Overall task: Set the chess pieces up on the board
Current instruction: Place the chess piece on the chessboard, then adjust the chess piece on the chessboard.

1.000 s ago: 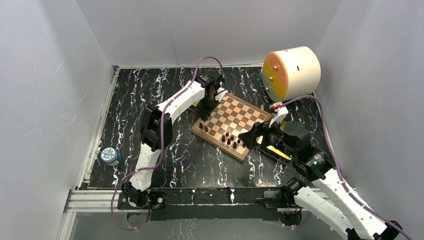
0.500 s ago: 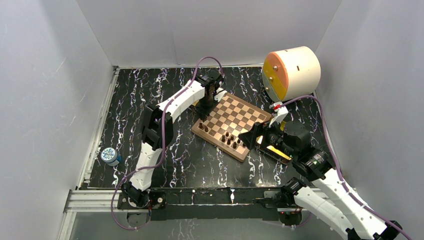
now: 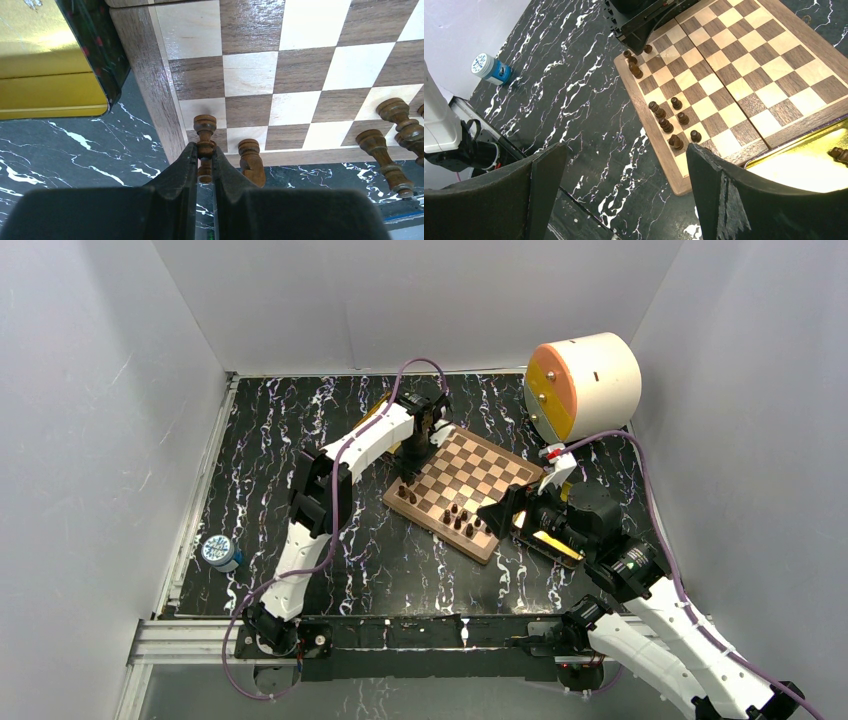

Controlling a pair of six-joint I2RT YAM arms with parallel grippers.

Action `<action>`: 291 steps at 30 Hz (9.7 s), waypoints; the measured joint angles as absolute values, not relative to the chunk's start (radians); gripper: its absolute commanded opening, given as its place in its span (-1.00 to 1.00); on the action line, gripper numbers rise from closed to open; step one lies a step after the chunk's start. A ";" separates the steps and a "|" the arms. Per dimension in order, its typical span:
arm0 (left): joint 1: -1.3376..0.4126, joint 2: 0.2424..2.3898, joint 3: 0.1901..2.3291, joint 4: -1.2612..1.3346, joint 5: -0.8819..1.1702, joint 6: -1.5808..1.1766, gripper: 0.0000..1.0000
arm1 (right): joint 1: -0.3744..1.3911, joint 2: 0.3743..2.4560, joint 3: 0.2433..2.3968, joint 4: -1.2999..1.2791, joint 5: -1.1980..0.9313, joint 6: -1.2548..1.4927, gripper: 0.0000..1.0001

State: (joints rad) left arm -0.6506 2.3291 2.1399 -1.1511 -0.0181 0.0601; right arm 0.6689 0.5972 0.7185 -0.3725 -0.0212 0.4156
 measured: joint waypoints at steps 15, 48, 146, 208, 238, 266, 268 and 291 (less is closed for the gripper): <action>-0.651 2.331 2.140 -1.151 -0.019 0.060 -0.86 | 0.669 0.596 0.719 -0.373 0.005 0.416 0.97; -0.650 2.333 2.141 -1.134 -0.019 0.060 -0.73 | 0.669 0.595 0.719 -0.373 0.005 0.416 0.97; -0.650 2.248 1.925 -0.856 -0.067 0.009 -0.82 | 0.669 0.610 0.719 -0.391 0.004 0.430 0.97; -0.650 2.097 1.760 -0.790 -0.059 -0.038 -0.70 | 0.669 0.666 0.719 -0.403 0.070 0.494 0.97; -0.650 2.104 1.762 -0.785 -0.039 -0.038 -0.79 | 0.669 0.675 0.719 -0.402 0.068 0.493 0.97; -0.650 2.104 1.762 -0.763 -0.030 -0.038 -0.78 | 0.669 0.660 0.723 -0.417 0.068 0.494 0.97; -0.650 2.104 1.762 -0.763 -0.035 -0.038 -0.78 | 0.669 0.660 0.723 -0.417 0.069 0.494 0.97; -0.650 2.104 1.782 -0.771 -0.047 -0.033 -0.16 | 0.669 0.661 0.723 -0.417 0.072 0.496 0.97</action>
